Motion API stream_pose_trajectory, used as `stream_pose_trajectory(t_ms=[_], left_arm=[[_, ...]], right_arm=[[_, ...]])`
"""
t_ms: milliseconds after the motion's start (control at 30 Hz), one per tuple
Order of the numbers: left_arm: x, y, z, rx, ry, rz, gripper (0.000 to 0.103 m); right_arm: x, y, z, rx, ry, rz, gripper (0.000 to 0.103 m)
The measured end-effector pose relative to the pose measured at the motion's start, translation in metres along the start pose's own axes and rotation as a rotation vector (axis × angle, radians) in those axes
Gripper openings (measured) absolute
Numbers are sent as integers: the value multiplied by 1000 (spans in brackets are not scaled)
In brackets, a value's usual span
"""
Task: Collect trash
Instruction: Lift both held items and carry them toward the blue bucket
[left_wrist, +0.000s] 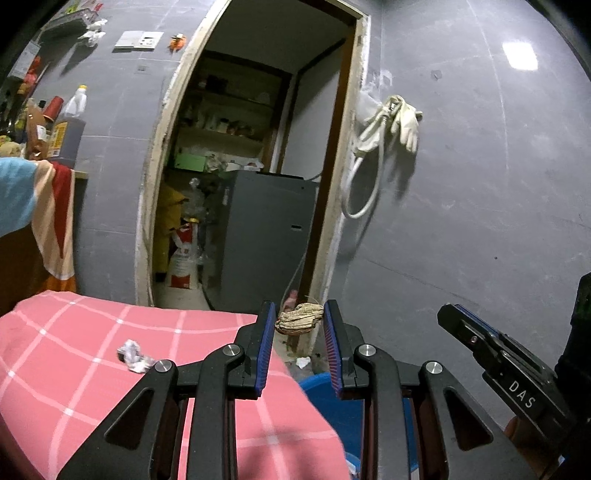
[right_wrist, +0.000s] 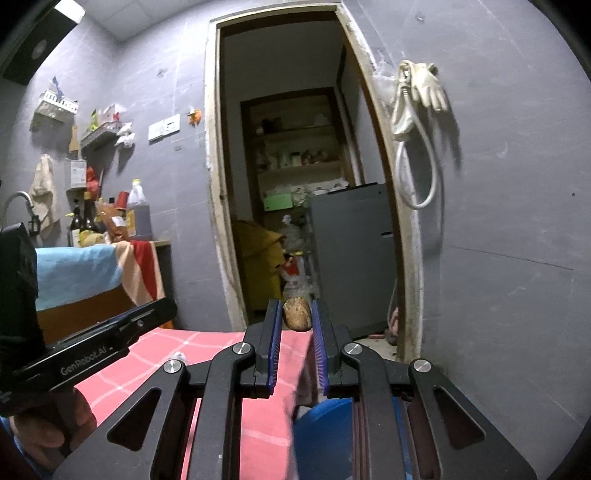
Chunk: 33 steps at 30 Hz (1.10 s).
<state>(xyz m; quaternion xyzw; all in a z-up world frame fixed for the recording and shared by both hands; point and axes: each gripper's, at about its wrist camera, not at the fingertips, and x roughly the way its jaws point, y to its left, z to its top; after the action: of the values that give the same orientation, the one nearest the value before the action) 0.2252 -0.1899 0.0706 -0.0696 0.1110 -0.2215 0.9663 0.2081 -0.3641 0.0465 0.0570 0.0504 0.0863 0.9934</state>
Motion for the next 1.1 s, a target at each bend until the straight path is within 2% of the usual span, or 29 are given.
stream_pose_trajectory(t_ms=[300,433,1100], left_arm=[[23,-31,-17,55,84,-33,23],[35,-38,-27,80,132,-24,23],[88,-38,-75,103,399,-15,23]], right_arm=[[-5,-29,-16,34,27,-50,15],[-2,-39,-23,55,56,-69,15],[23,-65,-60,155,221,-120,15]])
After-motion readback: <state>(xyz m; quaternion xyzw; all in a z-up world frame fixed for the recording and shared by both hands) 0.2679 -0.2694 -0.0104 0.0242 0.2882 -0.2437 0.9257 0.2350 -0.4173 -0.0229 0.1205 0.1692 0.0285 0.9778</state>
